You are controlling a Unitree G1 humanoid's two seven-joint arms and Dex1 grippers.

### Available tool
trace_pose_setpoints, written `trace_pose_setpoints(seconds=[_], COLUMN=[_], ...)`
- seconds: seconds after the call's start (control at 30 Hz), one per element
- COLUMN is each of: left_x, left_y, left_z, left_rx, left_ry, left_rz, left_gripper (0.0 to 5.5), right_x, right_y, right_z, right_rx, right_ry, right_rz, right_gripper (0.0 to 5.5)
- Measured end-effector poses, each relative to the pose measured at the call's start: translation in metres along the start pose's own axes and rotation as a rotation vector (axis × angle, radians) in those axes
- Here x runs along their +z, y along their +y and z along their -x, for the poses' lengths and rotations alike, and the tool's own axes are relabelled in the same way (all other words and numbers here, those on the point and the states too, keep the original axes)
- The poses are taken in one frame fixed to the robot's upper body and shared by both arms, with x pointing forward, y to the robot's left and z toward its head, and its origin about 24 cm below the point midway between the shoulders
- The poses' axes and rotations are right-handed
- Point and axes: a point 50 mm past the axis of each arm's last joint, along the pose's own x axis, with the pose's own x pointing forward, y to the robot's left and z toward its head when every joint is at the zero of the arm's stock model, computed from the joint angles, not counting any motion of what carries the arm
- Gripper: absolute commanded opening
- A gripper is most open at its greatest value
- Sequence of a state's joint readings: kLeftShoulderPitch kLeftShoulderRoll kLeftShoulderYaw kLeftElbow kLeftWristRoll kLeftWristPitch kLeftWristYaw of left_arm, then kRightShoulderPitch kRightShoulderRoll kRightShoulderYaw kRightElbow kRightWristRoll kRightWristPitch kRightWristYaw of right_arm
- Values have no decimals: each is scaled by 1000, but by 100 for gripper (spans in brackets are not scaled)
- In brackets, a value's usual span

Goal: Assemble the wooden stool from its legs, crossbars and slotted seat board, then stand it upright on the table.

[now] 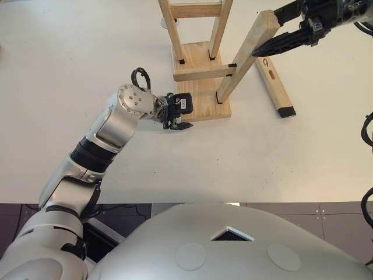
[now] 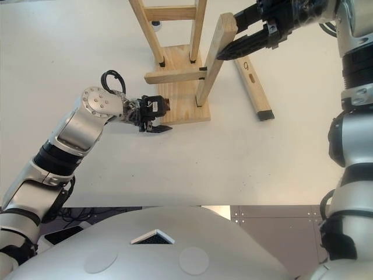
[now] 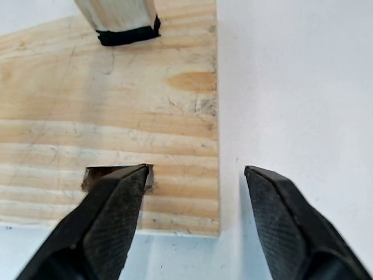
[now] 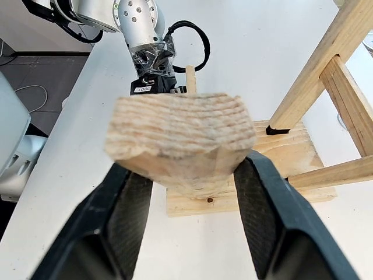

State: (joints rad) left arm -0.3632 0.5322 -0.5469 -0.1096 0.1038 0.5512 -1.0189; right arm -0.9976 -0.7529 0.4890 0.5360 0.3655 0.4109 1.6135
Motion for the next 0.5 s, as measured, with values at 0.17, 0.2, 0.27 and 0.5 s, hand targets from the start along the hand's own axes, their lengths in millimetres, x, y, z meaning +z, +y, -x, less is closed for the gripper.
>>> trace_pose_setpoints(seconds=[0.17, 0.2, 0.27, 0.5], left_x=[-3, -4, -8, -17], left_y=[-12, -16, -24, -31], left_z=[6, 9, 16, 29], left_rx=[-27, -37, -72, -72], left_ry=[-64, -81, -100, -136], left_rz=[60, 72, 84, 140], left_gripper=[303, 303, 303, 303], right_x=[-42, -43, -46, -67], right_y=[4, 6, 12, 40], right_z=[-34, -34, -30, 12], right_rx=[102, 110, 124, 47], right_ry=[-68, -94, -161, -161], right_rz=[-315, -341, -380, -390], right_gripper=[330, 330, 330, 330])
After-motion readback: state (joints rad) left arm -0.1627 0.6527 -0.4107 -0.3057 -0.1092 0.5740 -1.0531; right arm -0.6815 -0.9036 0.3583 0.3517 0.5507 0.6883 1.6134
